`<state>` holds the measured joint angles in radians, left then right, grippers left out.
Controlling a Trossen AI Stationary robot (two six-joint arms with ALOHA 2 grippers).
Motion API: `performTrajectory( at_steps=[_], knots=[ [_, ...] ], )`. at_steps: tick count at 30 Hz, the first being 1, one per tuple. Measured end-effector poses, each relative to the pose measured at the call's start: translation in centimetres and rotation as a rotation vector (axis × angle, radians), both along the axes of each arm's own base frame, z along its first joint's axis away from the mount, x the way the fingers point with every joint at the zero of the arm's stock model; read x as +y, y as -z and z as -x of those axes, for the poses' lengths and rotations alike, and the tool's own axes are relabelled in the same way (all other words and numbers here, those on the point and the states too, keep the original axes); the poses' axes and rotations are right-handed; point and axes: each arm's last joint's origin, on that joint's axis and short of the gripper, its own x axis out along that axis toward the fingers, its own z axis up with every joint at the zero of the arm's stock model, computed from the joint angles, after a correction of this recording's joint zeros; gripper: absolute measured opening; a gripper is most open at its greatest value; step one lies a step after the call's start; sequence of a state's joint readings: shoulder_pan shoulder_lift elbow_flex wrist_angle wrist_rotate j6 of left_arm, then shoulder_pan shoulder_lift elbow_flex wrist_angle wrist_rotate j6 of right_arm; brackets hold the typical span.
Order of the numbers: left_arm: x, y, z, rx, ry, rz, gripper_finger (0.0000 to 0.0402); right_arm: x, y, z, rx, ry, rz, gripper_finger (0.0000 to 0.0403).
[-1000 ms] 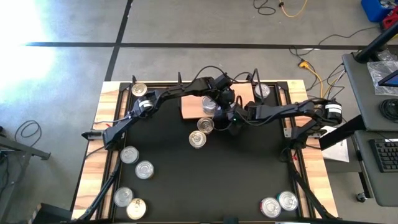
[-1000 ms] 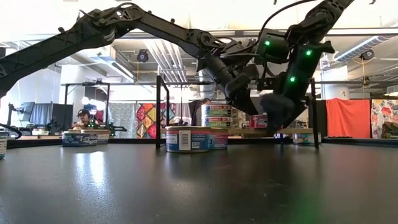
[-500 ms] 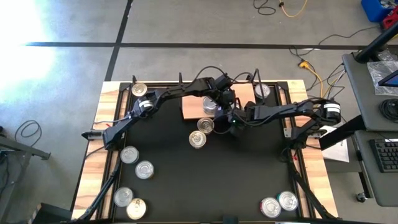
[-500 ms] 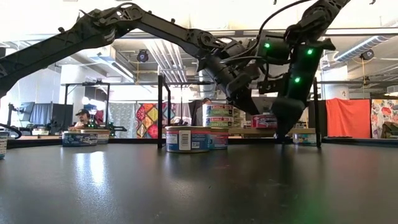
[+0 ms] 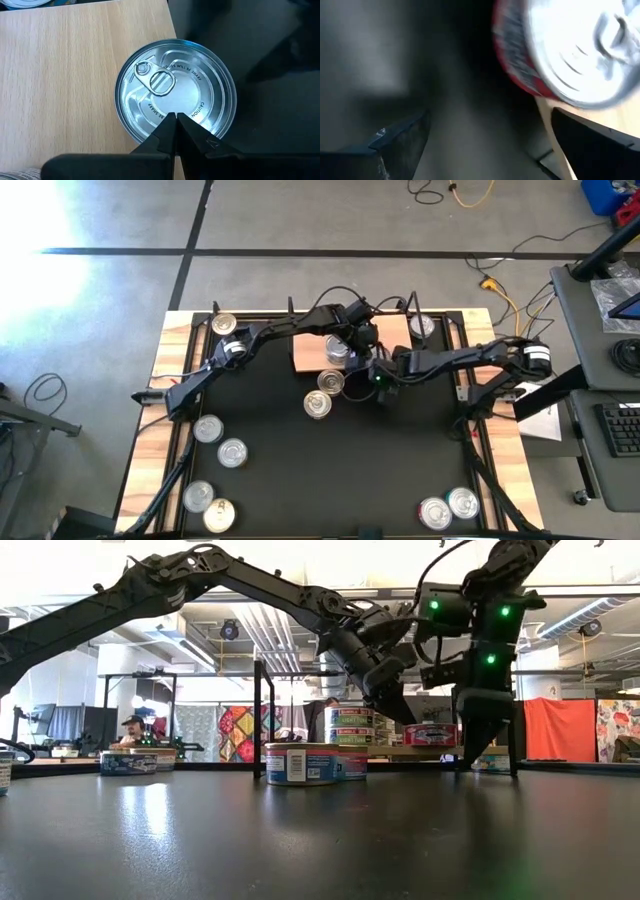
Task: Stack canned seafood by type on shelf
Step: Put the red tuna can on the shelf
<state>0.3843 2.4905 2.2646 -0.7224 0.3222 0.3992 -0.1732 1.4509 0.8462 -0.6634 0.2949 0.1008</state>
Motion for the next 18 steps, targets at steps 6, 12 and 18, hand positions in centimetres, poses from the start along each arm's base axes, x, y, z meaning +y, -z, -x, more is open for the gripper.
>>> performTrajectory(
  at_steps=[6,12,18],
  knots=[
    [0.2,-0.2,-0.2,-0.028,-0.011,-0.023,0.0000,0.7,-2.6,-1.2,0.014,-0.068,0.009,0.0398],
    [0.2,-0.3,-0.4,-0.059,-0.009,-0.028,0.0000,0.5,-6.2,-1.0,0.097,0.046,0.049,0.0395],
    [0.4,-1.1,-0.6,-0.104,-0.052,-0.012,0.0000,0.5,-8.4,-0.6,0.069,0.021,0.078,0.0341]
  ],
)
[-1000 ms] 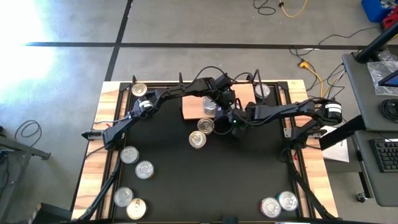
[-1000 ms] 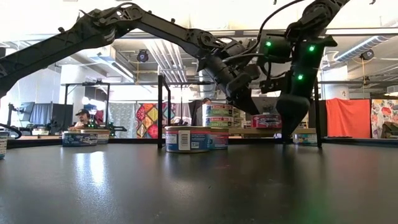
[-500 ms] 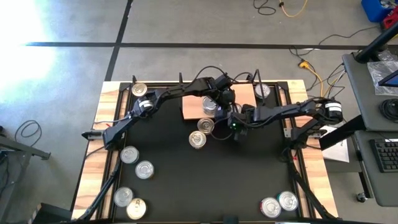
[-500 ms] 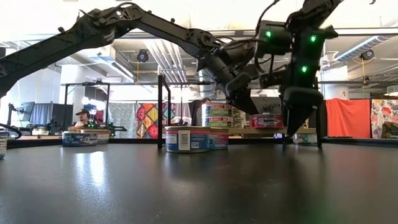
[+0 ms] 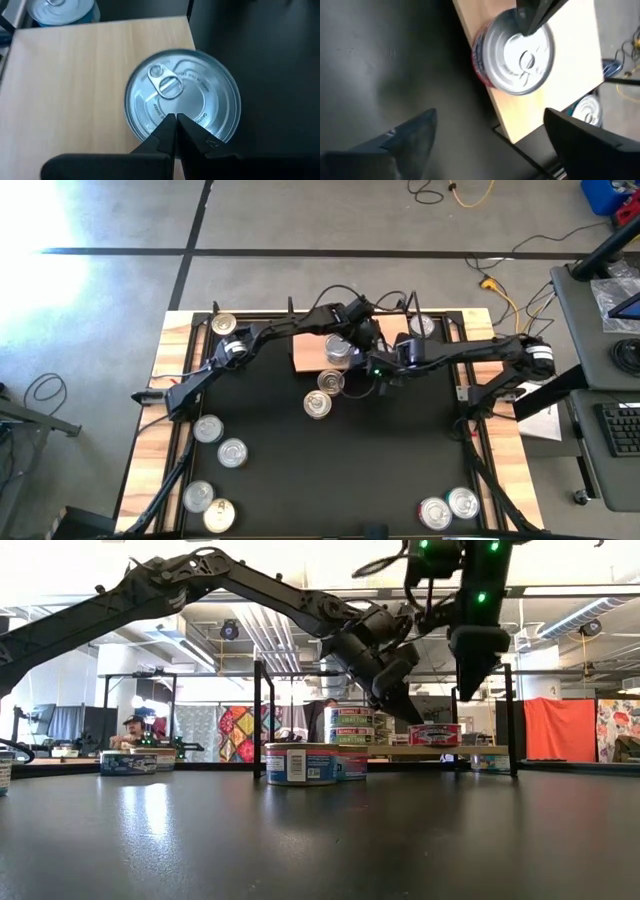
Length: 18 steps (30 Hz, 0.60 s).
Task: Stack canned seafood by type on shelf
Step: Put the red tuna can on the shelf
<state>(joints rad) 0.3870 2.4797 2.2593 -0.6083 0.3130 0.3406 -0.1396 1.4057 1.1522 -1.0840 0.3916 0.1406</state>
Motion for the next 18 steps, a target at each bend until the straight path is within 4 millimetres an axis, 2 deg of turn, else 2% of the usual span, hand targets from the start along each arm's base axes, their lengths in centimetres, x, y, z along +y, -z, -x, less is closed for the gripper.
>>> performTrajectory(
  at_steps=[7,11,13,18],
  knots=[
    [-0.1,-2.4,0.3,-0.059,-0.019,0.005,0.0000,-0.1,-3.7,3.1,-0.244,-0.030,0.015,0.0178],
    [-0.3,-4.0,0.6,-0.093,-0.027,0.034,0.0000,-0.3,-4.2,4.5,-0.382,-0.073,-0.001,0.0076],
    [-0.7,-4.9,0.8,-0.116,-0.003,0.057,0.0000,-0.6,-3.8,4.9,-0.397,-0.082,0.005,0.0030],
    [-2.5,-5.8,1.4,-0.144,0.036,0.086,0.0000,-1.2,-1.4,5.1,-0.282,-0.150,0.001,0.0011]
  ],
)
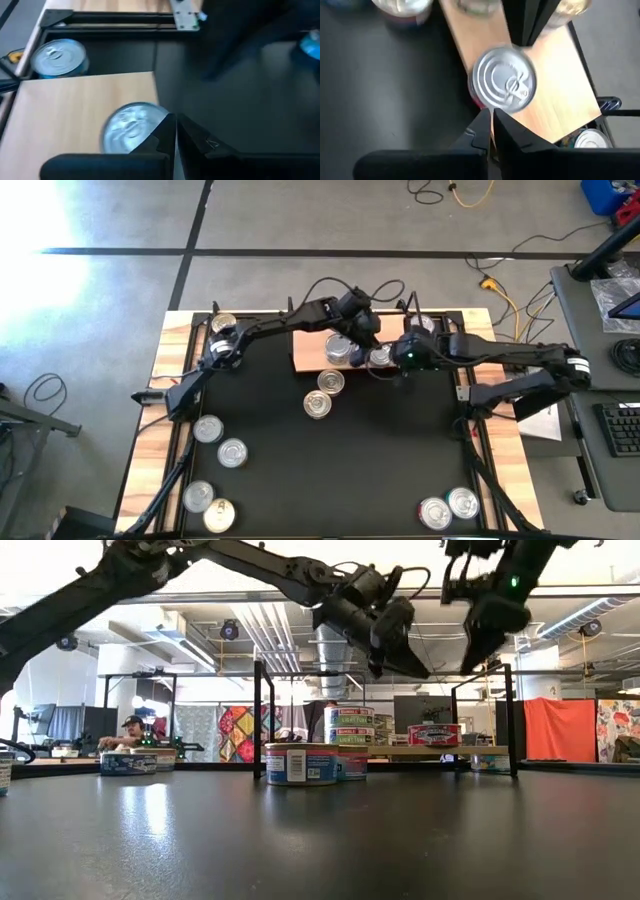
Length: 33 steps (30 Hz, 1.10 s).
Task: Stack canned seafood by type on shelf
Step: Put the red tuna can on the shelf
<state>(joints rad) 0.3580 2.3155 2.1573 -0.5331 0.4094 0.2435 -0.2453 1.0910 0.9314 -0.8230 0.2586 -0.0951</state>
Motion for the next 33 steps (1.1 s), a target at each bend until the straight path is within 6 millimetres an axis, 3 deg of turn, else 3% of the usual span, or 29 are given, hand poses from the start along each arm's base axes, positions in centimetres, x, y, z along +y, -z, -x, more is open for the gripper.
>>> performTrajectory(
  at_steps=[3,7,17,24,33],
  knots=[
    [-1.2,-0.4,1.0,-0.034,0.000,0.008,0.0000,-0.6,1.3,-0.7,0.073,-0.053,0.019,0.0009],
    [-2.3,-0.3,3.4,-0.107,-0.053,0.016,0.0000,-2.3,2.1,-1.8,0.023,-0.062,-0.047,0.0009],
    [-4.5,1.8,12.6,-0.109,-0.404,-0.088,0.0000,-7.9,4.8,-2.7,-0.038,-0.016,-0.199,0.0009],
    [-4.3,4.0,14.6,-0.040,-0.482,-0.078,0.0000,-9.4,6.1,-4.8,-0.014,-0.043,-0.274,0.0009],
    [-2.1,4.8,16.0,0.018,-0.568,-0.122,0.0000,-11.4,5.2,-5.4,0.130,-0.001,-0.190,0.0009]
  ],
)
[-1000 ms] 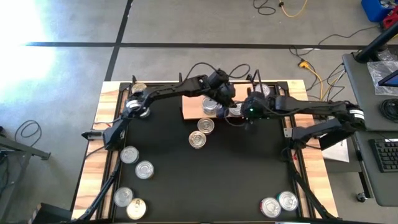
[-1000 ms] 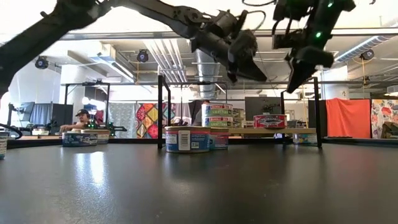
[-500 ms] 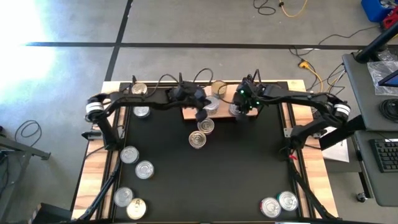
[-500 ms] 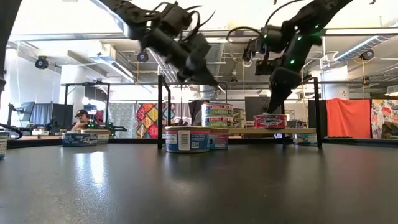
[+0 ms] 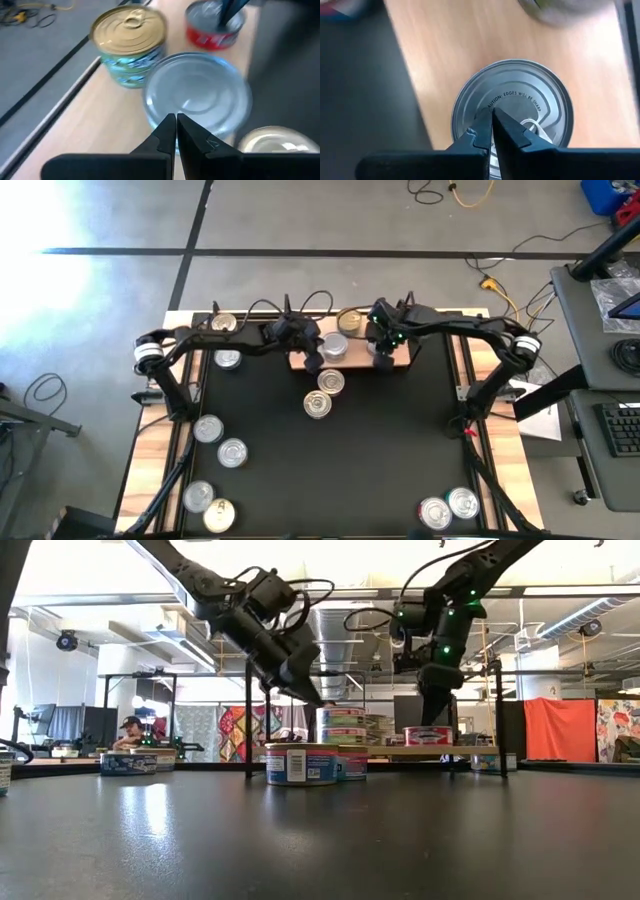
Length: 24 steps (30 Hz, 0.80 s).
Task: Stack canned seafood by type on shelf
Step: Put the red tuna can on the shelf
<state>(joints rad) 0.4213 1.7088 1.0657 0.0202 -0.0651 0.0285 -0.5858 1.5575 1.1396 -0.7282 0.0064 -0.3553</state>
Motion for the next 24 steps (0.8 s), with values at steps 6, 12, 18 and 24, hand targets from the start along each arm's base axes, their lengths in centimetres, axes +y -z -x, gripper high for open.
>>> performTrajectory(
  at_steps=[6,12,18,24],
  knots=[
    [0.8,0.3,0.7,0.047,-0.011,-0.006,0.0000,-1.3,0.3,0.4,0.066,-0.088,0.067,0.0009],
    [0.9,0.2,0.8,0.070,0.018,-0.041,0.0000,-2.5,0.4,-0.1,0.087,-0.184,0.205,0.0009],
    [0.8,0.0,0.9,0.083,0.035,-0.055,0.0000,-3.5,0.9,0.4,0.190,-0.278,0.290,0.0009],
    [0.6,-0.3,1.4,0.108,0.042,-0.050,0.0000,-4.2,1.1,0.8,0.292,-0.317,0.358,0.0009]
  ],
)
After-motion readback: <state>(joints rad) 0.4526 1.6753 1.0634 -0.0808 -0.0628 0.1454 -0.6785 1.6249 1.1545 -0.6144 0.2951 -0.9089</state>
